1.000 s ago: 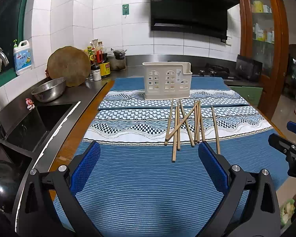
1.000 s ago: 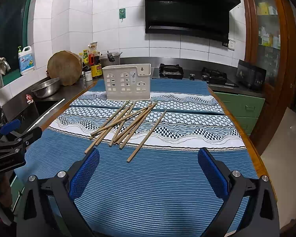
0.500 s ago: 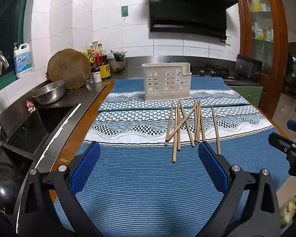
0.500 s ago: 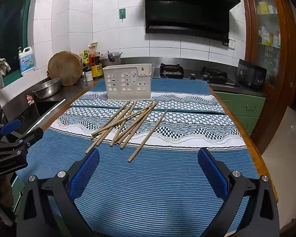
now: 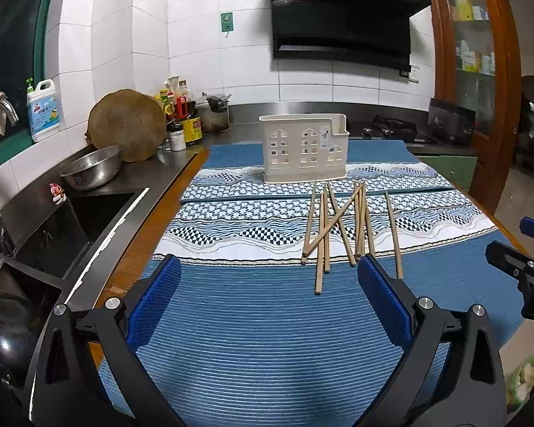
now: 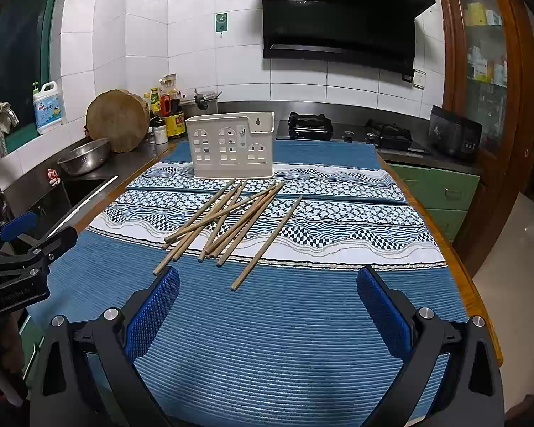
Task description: Organize utensils
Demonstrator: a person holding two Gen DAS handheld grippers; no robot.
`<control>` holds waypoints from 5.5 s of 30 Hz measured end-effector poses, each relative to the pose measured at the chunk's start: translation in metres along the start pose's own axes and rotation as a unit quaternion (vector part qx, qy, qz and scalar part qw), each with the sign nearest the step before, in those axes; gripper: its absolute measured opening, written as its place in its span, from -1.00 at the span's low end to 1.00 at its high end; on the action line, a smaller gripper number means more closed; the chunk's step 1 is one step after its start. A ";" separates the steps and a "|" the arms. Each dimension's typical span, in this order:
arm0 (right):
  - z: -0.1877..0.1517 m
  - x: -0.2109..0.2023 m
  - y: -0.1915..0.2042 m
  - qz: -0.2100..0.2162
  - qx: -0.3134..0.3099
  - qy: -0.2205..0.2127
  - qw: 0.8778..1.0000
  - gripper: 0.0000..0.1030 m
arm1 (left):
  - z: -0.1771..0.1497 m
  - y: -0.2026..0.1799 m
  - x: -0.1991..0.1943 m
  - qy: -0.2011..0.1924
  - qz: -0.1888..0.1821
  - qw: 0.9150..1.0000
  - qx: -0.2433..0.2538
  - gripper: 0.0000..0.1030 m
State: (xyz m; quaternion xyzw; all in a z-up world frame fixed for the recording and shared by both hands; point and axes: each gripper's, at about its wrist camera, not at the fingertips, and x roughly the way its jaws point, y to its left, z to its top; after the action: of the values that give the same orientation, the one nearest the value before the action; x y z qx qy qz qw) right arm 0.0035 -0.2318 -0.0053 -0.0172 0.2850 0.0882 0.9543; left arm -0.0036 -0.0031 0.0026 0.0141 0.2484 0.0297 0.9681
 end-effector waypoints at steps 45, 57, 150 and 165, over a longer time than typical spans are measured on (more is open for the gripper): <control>0.005 0.089 -0.022 0.008 0.020 0.055 0.998 0.88 | 0.029 -0.055 0.174 0.115 -0.234 0.943 0.208 0.18; 0.007 0.109 -0.026 0.014 0.024 0.063 0.998 0.88 | 0.021 -0.054 0.195 0.115 -0.253 0.941 0.192 -0.45; 0.001 0.150 0.006 -0.049 0.038 0.129 0.990 -0.87 | 0.011 -0.047 0.212 0.141 -0.275 0.929 0.204 -0.87; 0.070 0.077 -0.044 -0.015 0.034 0.020 0.999 -0.87 | 0.055 -0.027 0.160 0.063 -0.259 0.954 0.134 -0.88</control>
State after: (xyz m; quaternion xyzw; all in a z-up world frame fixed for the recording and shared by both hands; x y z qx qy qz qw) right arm 0.1127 -0.2573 0.0104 0.0088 0.3066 0.0640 0.9497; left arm 0.1639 -0.0203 -0.0272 0.0768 0.3062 -0.2547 0.9140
